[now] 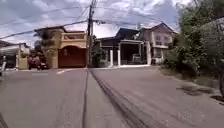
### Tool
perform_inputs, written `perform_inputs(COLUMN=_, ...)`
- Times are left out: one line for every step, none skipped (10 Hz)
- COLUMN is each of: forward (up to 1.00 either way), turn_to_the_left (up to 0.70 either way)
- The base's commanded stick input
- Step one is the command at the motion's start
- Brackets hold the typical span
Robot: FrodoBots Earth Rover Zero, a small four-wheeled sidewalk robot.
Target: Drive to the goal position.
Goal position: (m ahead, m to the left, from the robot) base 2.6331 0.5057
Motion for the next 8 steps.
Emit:
perform_inputs(forward=0.7, turn_to_the_left=0.0)
perform_inputs(forward=0.7, turn_to_the_left=0.0)
perform_inputs(forward=0.7, turn_to_the_left=0.0)
perform_inputs(forward=0.7, turn_to_the_left=0.0)
perform_inputs(forward=0.7, turn_to_the_left=0.0)
perform_inputs(forward=0.7, turn_to_the_left=0.0)
perform_inputs(forward=0.7, turn_to_the_left=0.0)
perform_inputs(forward=0.7, turn_to_the_left=0.0)
